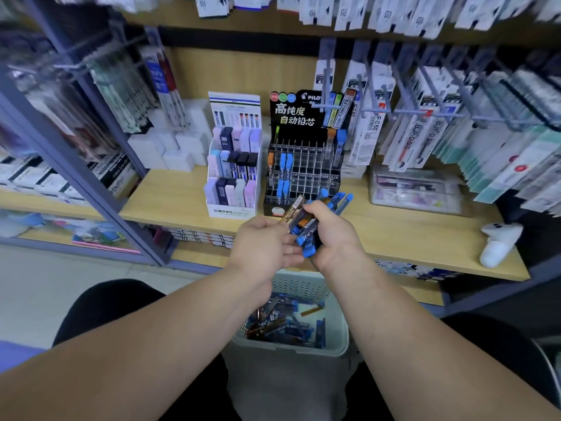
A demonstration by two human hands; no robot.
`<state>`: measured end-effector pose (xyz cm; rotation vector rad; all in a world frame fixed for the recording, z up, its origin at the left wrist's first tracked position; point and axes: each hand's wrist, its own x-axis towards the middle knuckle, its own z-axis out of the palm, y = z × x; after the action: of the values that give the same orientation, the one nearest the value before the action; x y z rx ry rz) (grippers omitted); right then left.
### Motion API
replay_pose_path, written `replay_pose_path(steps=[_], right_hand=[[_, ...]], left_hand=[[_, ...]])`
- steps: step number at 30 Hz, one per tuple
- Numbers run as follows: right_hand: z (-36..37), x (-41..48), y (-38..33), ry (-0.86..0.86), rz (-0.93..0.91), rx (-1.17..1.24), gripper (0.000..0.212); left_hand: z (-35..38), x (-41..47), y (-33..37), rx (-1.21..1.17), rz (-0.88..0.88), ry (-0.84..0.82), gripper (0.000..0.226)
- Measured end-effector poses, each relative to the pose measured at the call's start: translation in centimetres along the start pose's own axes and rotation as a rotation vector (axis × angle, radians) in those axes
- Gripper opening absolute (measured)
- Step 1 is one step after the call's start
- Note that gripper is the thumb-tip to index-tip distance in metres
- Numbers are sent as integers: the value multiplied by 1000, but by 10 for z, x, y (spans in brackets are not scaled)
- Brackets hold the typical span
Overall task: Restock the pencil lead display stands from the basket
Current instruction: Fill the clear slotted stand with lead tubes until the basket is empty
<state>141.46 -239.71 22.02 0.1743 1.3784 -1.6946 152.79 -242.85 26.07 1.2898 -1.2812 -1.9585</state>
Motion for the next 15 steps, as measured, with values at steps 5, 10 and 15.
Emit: replay_pose_path(steps=[5,10,15], right_hand=[[6,10,-16,35,-34,-45,12],[1,31,-33,57,-39,-108,18],[0,50,-44,58,6,-130,22]], left_hand=[[4,14,7,-58,-30,-25,6],[-8,45,12,4,-48,-12,7],[-29,97,24,243,129,79,6]])
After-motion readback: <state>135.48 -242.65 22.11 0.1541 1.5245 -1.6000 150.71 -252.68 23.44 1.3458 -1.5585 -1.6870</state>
